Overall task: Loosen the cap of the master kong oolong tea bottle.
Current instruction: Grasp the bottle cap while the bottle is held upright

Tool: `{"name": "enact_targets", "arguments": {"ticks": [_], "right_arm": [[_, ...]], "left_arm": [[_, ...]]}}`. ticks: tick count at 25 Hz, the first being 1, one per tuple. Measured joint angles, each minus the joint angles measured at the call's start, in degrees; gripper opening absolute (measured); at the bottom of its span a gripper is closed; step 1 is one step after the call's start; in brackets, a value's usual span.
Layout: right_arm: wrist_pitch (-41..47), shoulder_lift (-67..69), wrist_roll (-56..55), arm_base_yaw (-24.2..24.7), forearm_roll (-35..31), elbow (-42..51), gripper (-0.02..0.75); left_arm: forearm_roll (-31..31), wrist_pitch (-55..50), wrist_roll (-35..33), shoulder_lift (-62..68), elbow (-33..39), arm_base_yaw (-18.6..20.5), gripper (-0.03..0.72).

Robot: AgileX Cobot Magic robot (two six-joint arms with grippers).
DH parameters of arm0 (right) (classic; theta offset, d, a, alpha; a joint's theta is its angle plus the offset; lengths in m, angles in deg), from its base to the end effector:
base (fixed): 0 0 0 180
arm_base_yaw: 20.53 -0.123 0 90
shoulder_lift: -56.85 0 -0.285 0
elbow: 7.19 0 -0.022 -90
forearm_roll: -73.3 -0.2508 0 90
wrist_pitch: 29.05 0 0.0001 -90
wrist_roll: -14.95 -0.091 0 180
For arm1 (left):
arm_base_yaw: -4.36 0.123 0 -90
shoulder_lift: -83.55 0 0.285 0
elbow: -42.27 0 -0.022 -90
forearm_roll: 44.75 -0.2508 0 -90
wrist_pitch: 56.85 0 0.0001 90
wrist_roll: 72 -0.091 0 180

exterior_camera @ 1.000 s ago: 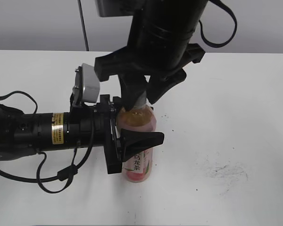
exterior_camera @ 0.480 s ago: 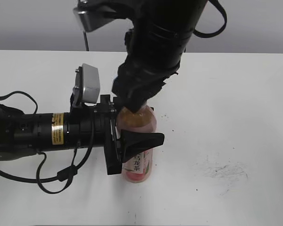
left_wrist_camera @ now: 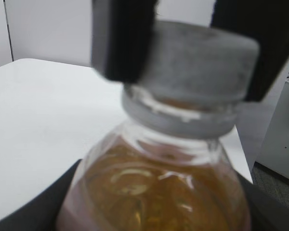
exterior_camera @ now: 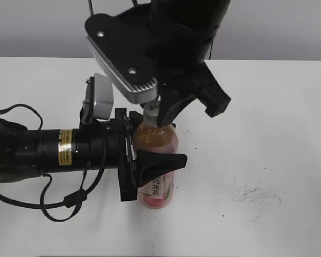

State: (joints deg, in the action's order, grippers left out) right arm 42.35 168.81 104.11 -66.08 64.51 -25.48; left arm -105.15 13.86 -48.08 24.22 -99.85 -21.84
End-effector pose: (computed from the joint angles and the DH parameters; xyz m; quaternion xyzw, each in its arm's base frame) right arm 0.2579 0.2817 0.3063 -0.9067 0.3943 0.0217 0.1482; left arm 0.2435 -0.2030 0.1302 0.4691 0.5903 -0.4536 0.4751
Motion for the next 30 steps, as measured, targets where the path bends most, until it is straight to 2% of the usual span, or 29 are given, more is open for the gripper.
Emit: {"name": "enact_targets", "arguments": {"ticks": [9, 14, 22, 30], "right_arm": [[0.20, 0.15, 40.27, 0.00, 0.05, -0.46, 0.279], [-0.03, 0.15, 52.65, 0.00, 0.05, -0.59, 0.279], [0.14, 0.22, 55.27, 0.00, 0.37, -1.32, 0.279], [0.42, 0.22, 49.17, 0.00, -0.26, -1.32, 0.279]], "left_arm": [[0.00, 0.00, 0.05, 0.00, 0.00, 0.00, 0.445], [0.00, 0.00, 0.23, 0.00, 0.00, 0.00, 0.445], [0.24, 0.51, 0.71, 0.00, 0.00, 0.00, 0.445], [0.18, 0.51, 0.85, 0.00, 0.00, 0.00, 0.445]]}}
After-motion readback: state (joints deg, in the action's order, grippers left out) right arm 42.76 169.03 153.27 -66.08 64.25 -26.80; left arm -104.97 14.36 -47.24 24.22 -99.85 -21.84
